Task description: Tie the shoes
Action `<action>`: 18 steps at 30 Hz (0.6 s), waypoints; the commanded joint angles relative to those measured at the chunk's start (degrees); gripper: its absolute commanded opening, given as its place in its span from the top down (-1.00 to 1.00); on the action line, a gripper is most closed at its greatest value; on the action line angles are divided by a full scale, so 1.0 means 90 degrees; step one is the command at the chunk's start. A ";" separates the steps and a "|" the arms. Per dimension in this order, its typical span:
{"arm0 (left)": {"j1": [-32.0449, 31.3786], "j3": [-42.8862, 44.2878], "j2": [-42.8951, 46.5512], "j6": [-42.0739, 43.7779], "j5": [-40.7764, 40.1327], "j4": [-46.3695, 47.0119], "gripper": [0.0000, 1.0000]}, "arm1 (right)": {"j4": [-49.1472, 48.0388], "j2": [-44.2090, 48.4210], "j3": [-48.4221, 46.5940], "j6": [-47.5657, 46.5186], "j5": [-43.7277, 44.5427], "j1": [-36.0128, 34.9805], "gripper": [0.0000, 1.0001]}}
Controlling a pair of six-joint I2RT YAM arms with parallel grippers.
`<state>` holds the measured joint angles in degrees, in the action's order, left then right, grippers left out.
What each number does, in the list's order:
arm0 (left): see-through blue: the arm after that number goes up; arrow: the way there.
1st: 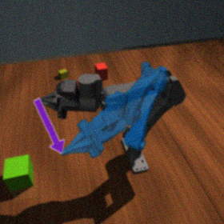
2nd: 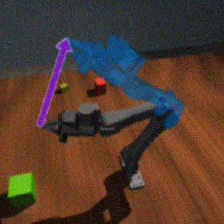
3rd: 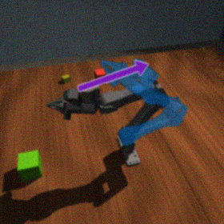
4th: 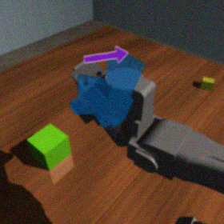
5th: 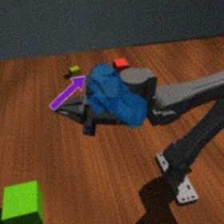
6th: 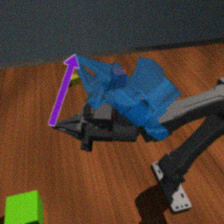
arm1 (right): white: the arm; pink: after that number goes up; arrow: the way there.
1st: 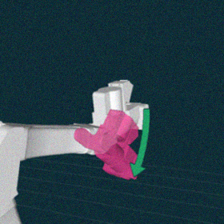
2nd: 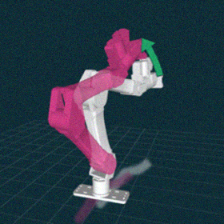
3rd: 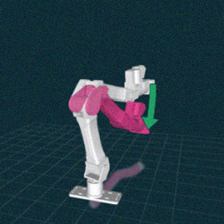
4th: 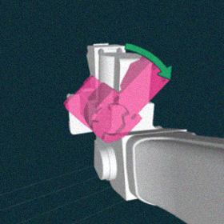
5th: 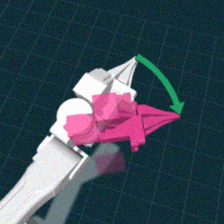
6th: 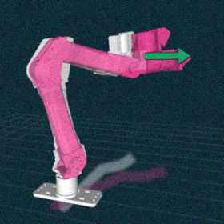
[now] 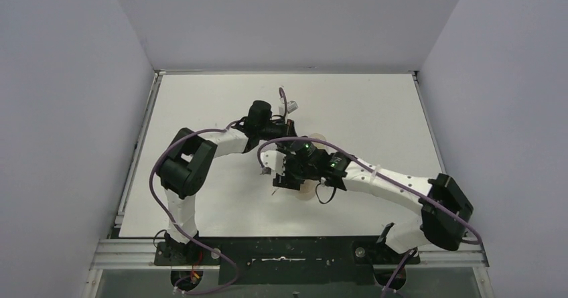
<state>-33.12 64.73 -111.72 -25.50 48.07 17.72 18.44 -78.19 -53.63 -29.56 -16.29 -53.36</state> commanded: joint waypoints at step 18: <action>0.0292 0.0849 -0.0682 -0.0330 0.1022 -0.0355 1.00 | -0.0782 -0.3130 -0.1709 -0.2653 0.2027 -0.0117 -0.16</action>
<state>-30.02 70.15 -117.12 -28.36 53.80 14.72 14.26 -105.08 -66.57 -49.25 -4.36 -54.85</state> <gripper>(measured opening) 0.007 0.567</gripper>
